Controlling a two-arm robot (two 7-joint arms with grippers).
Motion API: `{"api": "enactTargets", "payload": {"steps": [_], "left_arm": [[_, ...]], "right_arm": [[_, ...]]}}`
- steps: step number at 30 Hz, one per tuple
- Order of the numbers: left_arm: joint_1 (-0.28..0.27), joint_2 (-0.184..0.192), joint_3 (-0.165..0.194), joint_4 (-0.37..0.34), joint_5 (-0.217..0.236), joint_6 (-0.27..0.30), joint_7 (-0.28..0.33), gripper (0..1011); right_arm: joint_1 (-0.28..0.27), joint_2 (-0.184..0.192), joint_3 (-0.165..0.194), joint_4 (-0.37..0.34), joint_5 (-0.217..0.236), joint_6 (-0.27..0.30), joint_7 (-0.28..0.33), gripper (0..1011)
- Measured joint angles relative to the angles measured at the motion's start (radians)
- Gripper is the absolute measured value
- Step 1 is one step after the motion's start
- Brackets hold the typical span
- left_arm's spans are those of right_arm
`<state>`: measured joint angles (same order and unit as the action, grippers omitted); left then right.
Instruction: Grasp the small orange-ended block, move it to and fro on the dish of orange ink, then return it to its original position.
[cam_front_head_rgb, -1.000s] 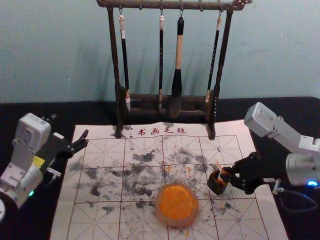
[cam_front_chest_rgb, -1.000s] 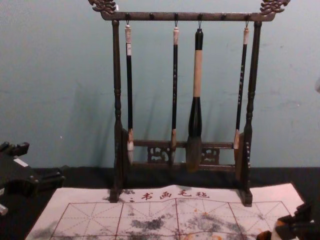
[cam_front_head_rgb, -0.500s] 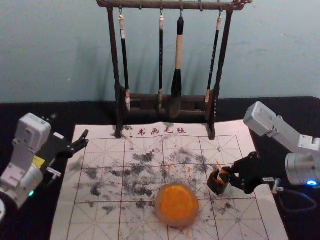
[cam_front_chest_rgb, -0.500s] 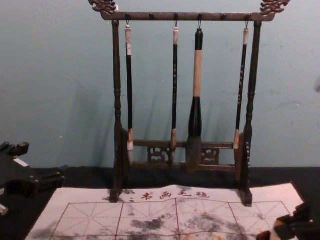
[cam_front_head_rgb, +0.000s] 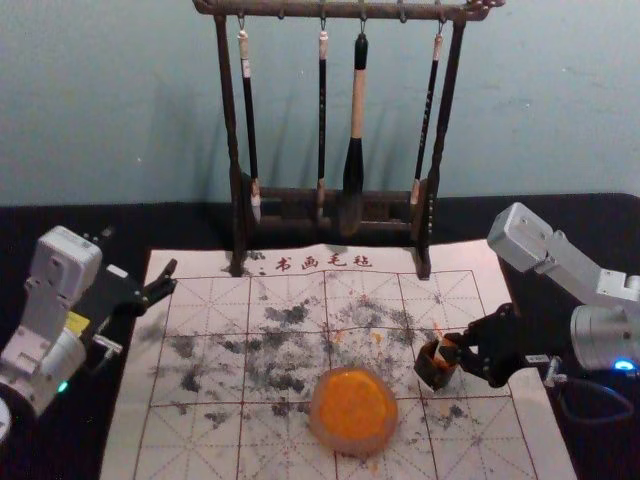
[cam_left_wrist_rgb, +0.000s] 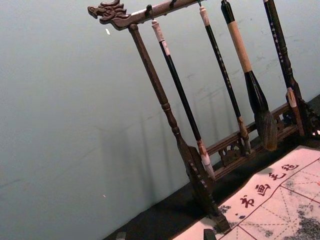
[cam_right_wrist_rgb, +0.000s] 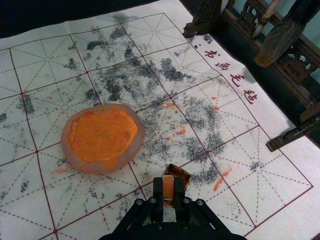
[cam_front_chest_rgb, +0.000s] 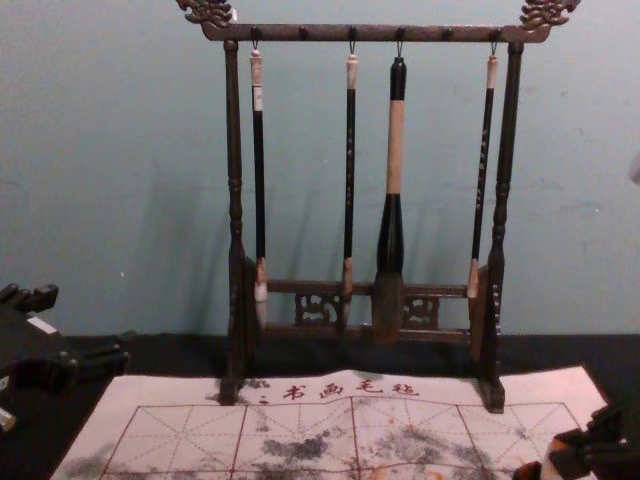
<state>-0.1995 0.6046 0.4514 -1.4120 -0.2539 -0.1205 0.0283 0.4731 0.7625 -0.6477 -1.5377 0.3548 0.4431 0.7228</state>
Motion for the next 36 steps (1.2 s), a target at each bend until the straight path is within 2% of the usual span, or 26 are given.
{"api": "enactTargets", "payload": {"steps": [4,9,12,13,15,17,18,24,25,31,36], "left_arm": [[0.000,0.000,0.000,0.000,0.000,0.000,0.000,1001],[0.000,0.000,0.000,0.000,0.000,0.000,0.000,1001],[0.000,0.000,0.000,0.000,0.000,0.000,0.000,1001],[0.000,0.000,0.000,0.000,0.000,0.000,0.000,1001],[0.000,0.000,0.000,0.000,0.000,0.000,0.000,1001],[0.000,0.000,0.000,0.000,0.000,0.000,0.000,1001],[0.000,0.000,0.000,0.000,0.000,0.000,0.000,1001],[0.000,0.000,0.000,0.000,0.000,0.000,0.000,1001],[0.000,0.000,0.000,0.000,0.000,0.000,0.000,1001],[0.000,0.000,0.000,0.000,0.000,0.000,0.000,1001],[0.000,0.000,0.000,0.000,0.000,0.000,0.000,1001]], "right_arm": [[0.000,0.000,0.000,0.000,0.000,0.000,0.000,116],[0.000,0.001,0.000,-0.001,0.000,0.000,0.000,292],[0.000,0.001,0.000,-0.001,0.000,0.000,0.000,347],[0.000,0.001,0.000,-0.001,0.000,0.000,0.000,413],[0.000,0.001,0.000,-0.001,0.000,0.000,0.000,453],[0.000,0.001,0.000,-0.001,0.000,0.000,0.000,547],[0.000,0.001,0.000,-0.001,0.000,0.000,0.000,547],[0.000,0.001,0.000,-0.001,0.000,0.000,0.000,774],[0.000,0.001,0.000,-0.001,0.000,0.000,0.000,774],[0.000,0.001,0.000,0.000,0.000,0.000,0.000,964],[0.000,0.001,0.000,0.000,0.000,0.000,0.000,1003]]}}
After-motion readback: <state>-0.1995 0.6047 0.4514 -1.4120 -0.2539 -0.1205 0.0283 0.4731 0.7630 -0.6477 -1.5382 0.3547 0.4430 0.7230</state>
